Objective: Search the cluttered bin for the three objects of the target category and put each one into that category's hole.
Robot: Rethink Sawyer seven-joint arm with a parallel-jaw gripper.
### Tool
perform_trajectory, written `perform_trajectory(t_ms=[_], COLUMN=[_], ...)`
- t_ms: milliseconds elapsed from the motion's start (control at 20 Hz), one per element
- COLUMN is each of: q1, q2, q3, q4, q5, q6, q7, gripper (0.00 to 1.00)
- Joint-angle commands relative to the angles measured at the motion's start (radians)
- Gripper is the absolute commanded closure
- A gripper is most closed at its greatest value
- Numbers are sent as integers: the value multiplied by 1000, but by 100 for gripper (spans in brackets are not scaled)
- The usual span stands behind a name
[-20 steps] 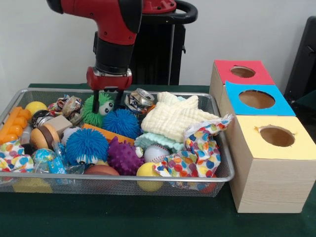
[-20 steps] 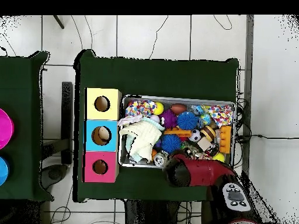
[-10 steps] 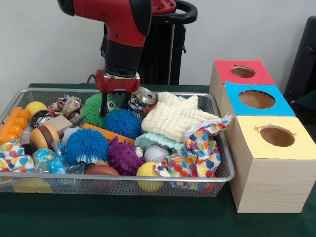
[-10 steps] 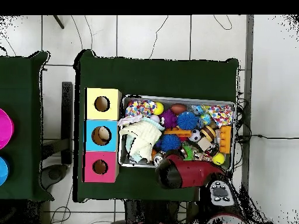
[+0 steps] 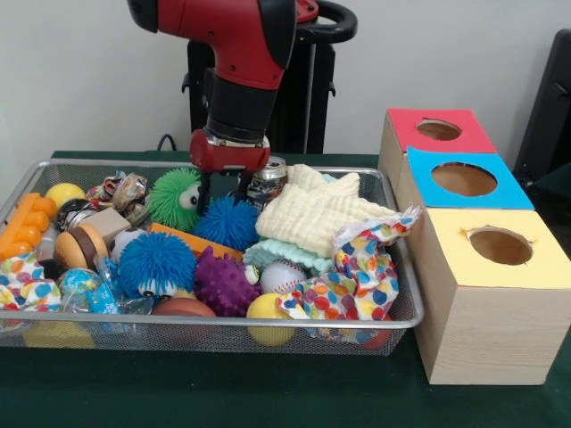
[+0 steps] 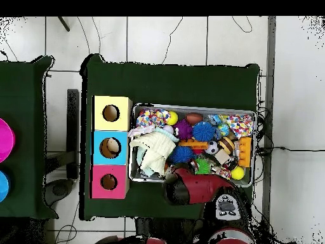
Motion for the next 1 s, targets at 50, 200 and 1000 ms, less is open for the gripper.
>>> perform_trajectory(t_ms=[50,200,1000], q1=[23,15,-60], q2=[56,47,-19], q3=[-27,-20,89], q4=[-100,-107,-128], q5=[35,32,-26], q6=[-43,-47,-49], q7=[175,168,115], gripper=[0,0,0])
